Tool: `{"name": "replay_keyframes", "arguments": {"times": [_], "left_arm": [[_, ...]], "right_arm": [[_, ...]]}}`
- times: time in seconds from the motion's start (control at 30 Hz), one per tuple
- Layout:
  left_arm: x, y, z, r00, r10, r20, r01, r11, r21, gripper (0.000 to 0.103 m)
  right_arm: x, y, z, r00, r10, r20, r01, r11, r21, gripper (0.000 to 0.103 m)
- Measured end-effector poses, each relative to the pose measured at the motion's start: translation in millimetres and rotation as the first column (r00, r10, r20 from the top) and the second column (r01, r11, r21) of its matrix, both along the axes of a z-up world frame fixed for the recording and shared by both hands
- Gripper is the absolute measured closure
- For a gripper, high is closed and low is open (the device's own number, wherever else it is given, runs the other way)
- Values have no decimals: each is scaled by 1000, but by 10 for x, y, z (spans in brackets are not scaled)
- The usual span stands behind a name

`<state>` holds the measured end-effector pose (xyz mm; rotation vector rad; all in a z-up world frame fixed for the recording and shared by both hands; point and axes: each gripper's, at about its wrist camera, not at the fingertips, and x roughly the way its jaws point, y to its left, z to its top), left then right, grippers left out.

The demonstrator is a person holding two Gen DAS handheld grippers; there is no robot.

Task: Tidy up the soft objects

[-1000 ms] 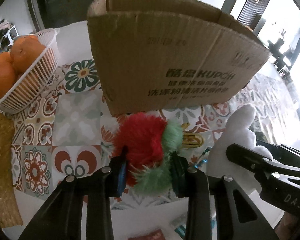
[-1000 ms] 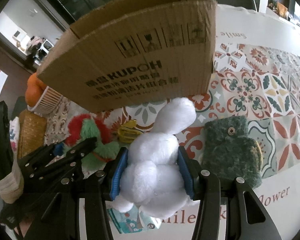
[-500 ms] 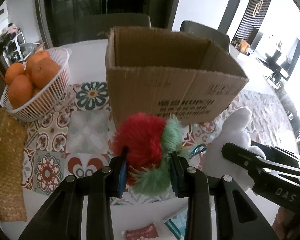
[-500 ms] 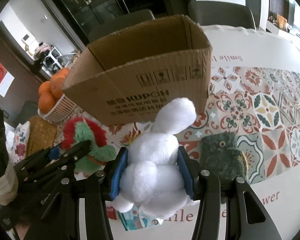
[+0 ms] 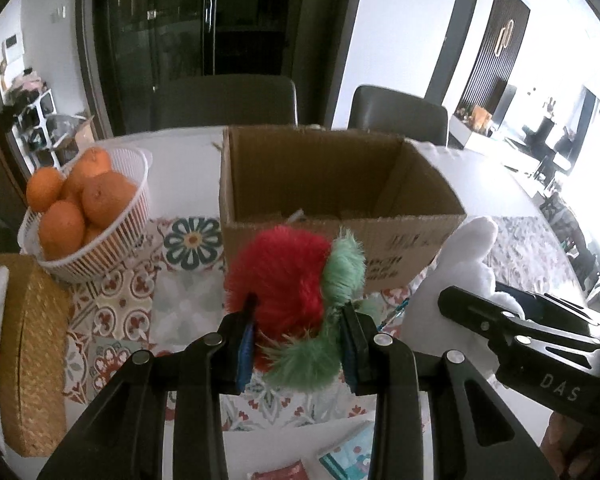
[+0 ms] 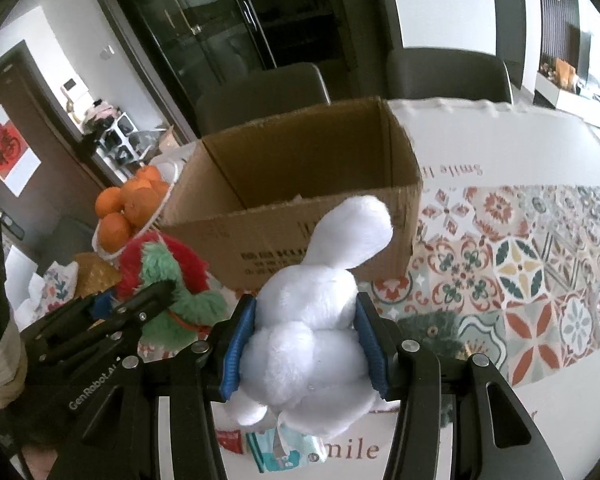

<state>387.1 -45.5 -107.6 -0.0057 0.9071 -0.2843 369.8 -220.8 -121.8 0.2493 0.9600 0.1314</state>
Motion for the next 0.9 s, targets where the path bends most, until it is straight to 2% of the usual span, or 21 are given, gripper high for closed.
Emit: {"name": "replay_keyframes", "arguments": {"times": [0.5,0.9], "left_arm": [[91,-74,520,992,1,125,1,1000,-16,69],[188,-128,806,981,-9,195,13,1000,-16,69]], "right_arm": [[62,-16,450,993,-1,119,0,1000,10,52],[157,-59,724,982,-6,190,4,1000,14,52]]}}
